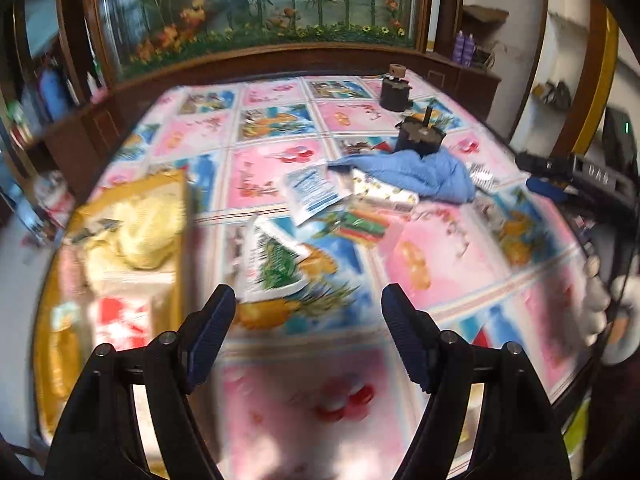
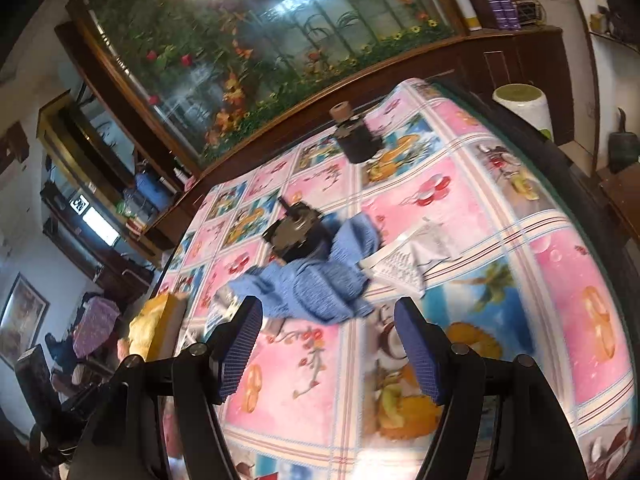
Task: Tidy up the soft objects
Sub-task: 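Move both tools back over the remaining items, then grasp the white desiccant packet with the left tool while the right tool grasps the green-print packet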
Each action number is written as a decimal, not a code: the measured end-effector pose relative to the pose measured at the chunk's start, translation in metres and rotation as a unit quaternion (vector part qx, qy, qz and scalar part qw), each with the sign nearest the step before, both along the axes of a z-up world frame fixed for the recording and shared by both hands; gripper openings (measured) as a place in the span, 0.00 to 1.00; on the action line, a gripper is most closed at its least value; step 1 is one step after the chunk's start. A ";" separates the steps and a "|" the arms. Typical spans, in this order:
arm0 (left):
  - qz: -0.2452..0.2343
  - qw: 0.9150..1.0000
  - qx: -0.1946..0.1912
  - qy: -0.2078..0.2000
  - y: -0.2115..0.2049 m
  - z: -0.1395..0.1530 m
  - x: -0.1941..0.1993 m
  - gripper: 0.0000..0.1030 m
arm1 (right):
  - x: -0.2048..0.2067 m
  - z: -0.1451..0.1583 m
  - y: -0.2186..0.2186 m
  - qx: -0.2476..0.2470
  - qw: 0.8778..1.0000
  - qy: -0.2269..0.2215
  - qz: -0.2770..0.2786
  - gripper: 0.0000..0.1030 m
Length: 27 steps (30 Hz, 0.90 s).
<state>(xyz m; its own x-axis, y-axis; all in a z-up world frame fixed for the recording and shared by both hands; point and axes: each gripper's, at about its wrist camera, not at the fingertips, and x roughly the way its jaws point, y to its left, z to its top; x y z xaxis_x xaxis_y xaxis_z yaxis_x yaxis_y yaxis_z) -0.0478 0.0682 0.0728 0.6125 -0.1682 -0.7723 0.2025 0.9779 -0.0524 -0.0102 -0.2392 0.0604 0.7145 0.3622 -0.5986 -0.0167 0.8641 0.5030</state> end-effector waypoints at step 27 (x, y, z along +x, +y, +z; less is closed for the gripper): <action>-0.032 0.994 -0.089 0.052 -0.019 -0.022 0.097 0.30 | 0.018 -0.036 -0.023 -0.014 0.999 0.026 -0.021 0.73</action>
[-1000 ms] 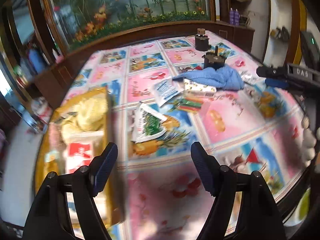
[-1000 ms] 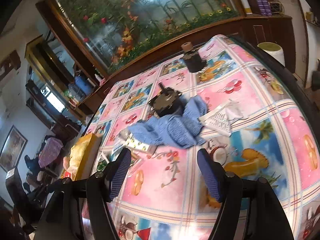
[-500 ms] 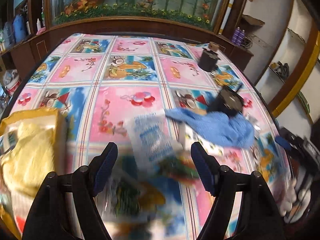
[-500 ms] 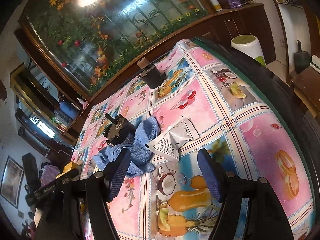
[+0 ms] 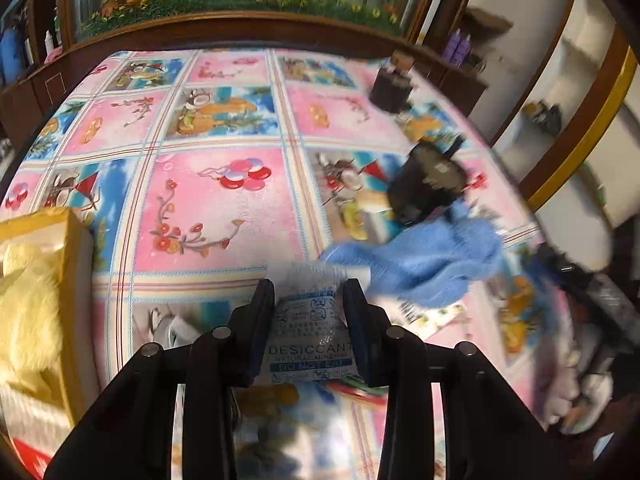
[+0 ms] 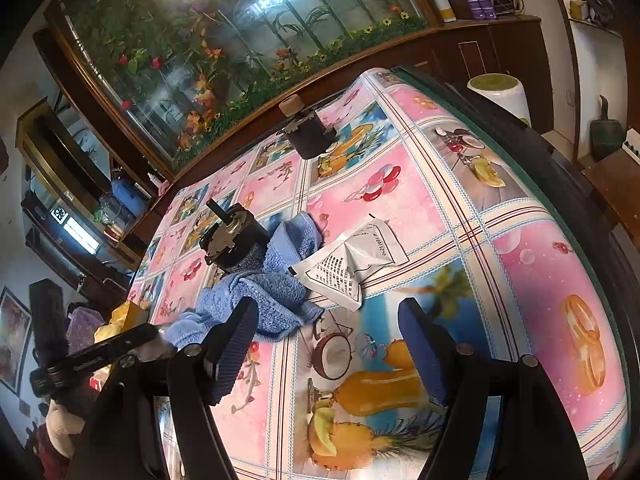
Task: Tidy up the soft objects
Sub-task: 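Grasp the white desiccant packet with the left tool while the right tool grasps the green-print packet, then carry the desiccant and green-print packets into the tray and open both tools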
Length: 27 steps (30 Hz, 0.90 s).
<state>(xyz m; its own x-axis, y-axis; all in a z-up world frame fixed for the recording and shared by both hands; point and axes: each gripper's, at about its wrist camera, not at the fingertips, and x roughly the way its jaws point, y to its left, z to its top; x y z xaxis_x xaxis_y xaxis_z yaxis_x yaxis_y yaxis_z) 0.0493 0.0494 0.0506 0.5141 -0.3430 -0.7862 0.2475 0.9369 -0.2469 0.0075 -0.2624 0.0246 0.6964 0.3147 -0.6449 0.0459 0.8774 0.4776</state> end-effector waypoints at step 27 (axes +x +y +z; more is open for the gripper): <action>-0.043 0.999 -0.015 -0.006 -0.009 -0.022 -0.033 0.37 | 0.008 -0.017 0.031 -0.095 0.995 0.034 0.019 0.73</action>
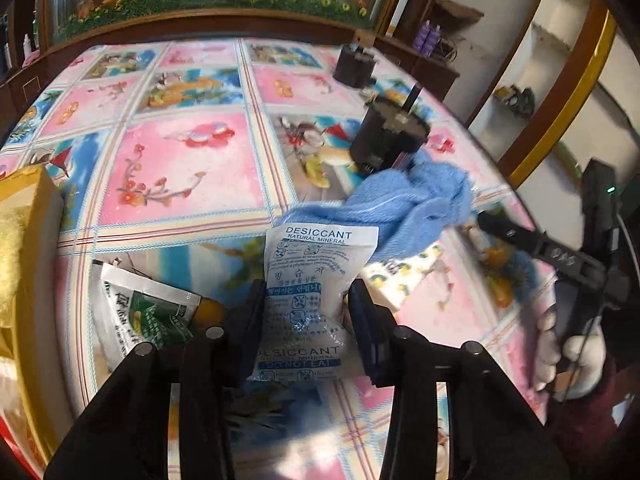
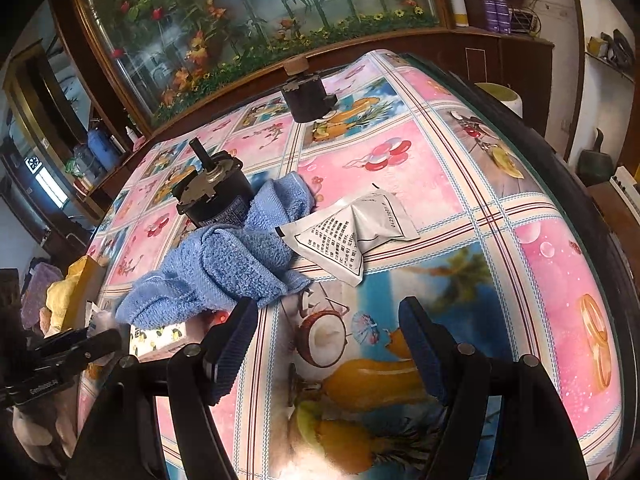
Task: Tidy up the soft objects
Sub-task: 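Carry the desiccant and green-print packets into the tray and open both tools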
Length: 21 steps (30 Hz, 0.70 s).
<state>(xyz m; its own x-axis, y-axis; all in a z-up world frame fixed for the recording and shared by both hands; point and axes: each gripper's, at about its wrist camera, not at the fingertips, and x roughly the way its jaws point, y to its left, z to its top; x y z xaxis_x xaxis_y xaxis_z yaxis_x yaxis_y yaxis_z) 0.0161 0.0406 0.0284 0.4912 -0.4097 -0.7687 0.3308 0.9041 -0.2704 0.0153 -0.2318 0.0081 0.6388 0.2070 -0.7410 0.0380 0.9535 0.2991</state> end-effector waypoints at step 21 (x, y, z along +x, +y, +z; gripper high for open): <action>0.216 0.973 -0.050 -0.067 0.195 0.046 -0.115 0.38 | -0.022 0.045 0.236 -0.012 0.965 0.000 0.263 0.81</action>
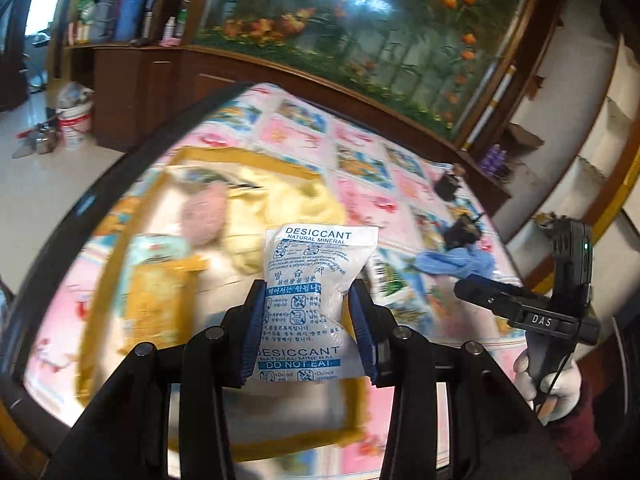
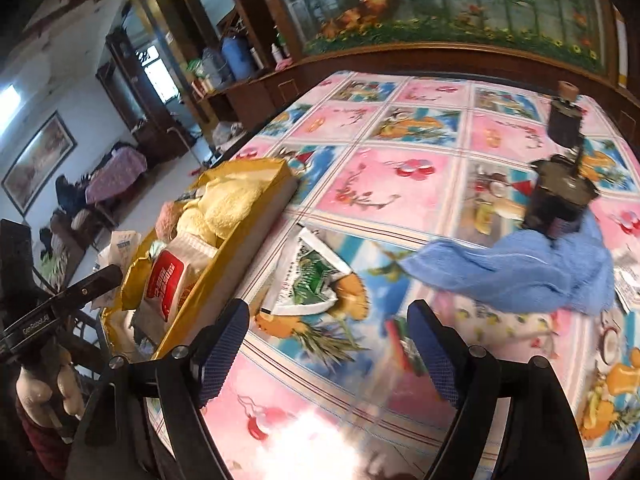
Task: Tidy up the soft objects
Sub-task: 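Carry the desiccant and green-print packets into the tray and open both tools, then move both tools back over the remaining items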
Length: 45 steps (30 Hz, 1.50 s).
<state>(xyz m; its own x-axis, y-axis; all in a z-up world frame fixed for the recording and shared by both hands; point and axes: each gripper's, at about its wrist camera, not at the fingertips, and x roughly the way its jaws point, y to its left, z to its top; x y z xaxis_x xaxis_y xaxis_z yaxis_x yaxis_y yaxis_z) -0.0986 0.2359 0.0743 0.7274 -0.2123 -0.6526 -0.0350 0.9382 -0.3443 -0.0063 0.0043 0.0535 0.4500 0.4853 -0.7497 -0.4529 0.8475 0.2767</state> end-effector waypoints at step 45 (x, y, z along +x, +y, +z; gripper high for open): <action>0.072 0.996 -0.051 -0.013 0.071 -0.020 -0.033 0.71 | 0.012 0.034 0.160 0.069 0.994 0.009 0.084 0.67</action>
<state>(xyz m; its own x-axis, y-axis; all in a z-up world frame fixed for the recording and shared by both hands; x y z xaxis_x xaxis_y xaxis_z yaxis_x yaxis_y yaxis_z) -0.1316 0.3064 0.0546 0.7713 -0.1683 -0.6138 -0.1569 0.8844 -0.4396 0.0052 0.1641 0.0877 0.3416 0.6515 -0.6774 -0.5785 0.7138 0.3948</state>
